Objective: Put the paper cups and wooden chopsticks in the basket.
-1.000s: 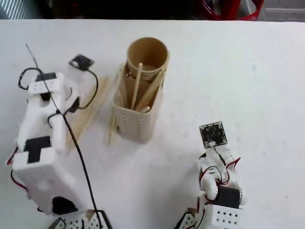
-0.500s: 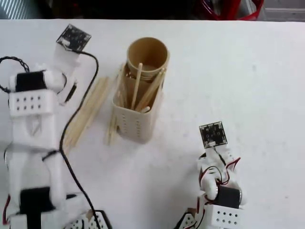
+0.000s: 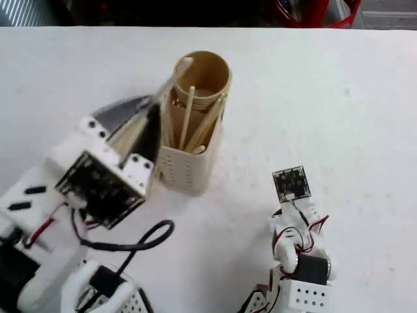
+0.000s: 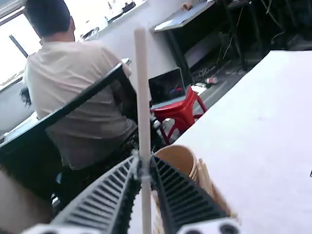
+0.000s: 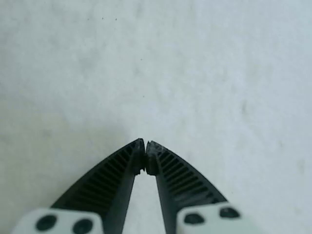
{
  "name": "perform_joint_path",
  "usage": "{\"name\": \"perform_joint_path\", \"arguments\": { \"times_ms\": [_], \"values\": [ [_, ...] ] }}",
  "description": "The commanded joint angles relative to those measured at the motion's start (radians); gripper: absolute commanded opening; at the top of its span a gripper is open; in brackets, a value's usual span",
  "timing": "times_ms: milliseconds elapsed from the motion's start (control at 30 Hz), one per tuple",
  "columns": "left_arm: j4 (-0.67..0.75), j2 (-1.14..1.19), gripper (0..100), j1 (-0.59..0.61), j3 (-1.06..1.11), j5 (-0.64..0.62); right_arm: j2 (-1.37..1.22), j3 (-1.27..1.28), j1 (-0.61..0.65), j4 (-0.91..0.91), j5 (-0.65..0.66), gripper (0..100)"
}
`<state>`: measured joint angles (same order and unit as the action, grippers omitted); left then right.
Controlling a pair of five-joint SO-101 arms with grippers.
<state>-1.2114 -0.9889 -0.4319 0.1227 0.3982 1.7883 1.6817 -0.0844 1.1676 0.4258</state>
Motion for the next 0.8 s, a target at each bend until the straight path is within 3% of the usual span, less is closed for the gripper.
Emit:
{"name": "perform_joint_path", "arguments": {
  "times_ms": [0,300,567,767],
  "values": [
    [0.172,0.027,2,-0.114,0.014,-0.008,0.002,0.009,-0.001,-0.012,-0.002,1.8],
    [0.474,0.094,2,-0.209,0.216,-0.002,0.002,0.009,0.001,-0.012,-0.002,1.8],
    [0.517,0.165,2,-0.202,0.258,0.000,0.002,0.009,-0.001,-0.012,-0.002,1.8],
    [0.511,0.176,5,-0.131,0.258,-0.009,0.002,0.009,-0.001,-0.012,-0.002,1.8]
  ]
}}
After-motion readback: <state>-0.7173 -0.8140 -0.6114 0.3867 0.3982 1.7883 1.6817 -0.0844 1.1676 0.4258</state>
